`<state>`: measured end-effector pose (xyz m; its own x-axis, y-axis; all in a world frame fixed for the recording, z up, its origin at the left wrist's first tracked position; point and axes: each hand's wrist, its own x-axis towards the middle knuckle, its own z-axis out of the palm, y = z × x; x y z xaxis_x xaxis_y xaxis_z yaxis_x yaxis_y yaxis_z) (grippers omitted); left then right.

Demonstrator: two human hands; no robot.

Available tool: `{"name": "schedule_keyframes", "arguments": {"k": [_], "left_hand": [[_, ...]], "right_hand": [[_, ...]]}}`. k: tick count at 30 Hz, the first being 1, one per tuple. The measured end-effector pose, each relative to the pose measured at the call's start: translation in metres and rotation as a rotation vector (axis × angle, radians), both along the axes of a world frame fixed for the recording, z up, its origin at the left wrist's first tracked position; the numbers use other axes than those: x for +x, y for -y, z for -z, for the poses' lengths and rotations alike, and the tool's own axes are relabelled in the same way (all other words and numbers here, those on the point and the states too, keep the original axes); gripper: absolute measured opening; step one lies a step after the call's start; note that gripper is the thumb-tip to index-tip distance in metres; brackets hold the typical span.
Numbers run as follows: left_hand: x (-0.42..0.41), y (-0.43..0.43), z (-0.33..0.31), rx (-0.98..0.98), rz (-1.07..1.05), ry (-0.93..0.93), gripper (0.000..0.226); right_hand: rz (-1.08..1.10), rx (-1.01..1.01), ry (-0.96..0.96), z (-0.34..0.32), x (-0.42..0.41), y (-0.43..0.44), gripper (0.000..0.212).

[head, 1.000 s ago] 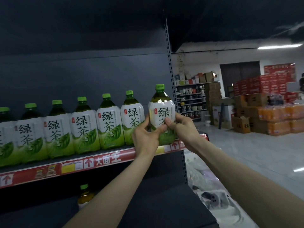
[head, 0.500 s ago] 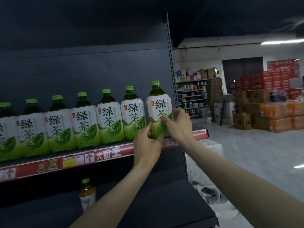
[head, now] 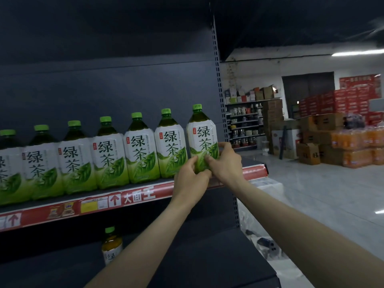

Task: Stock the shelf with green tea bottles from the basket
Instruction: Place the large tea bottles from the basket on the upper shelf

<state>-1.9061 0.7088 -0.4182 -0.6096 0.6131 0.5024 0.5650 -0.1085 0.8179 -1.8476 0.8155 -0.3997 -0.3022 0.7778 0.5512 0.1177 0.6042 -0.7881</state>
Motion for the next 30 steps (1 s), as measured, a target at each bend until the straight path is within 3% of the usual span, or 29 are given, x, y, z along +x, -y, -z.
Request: {"name": "schedule_keyframes", "arguments": {"k": [15, 18, 21, 25, 30], "left_hand": [[0.008, 0.010, -0.006, 0.017, -0.006, 0.037, 0.062], [0.009, 0.016, -0.009, 0.029, -0.002, 0.034, 0.060], [0.008, 0.026, -0.009, 0.057, -0.013, 0.036, 0.053], [0.003, 0.043, 0.007, 0.093, -0.027, 0.051, 0.037], [-0.001, 0.069, 0.052, 0.056, -0.043, 0.097, 0.023]], "right_hand": [[-0.068, 0.025, 0.086, 0.006, 0.001, 0.000, 0.057], [-0.001, 0.108, 0.102, 0.010, 0.006, 0.006, 0.049], [0.034, 0.128, 0.001, 0.016, 0.014, 0.015, 0.040], [-0.028, 0.183, -0.080, 0.043, 0.026, 0.034, 0.028], [-0.105, 0.206, -0.014, 0.104, 0.037, 0.059, 0.026]]}}
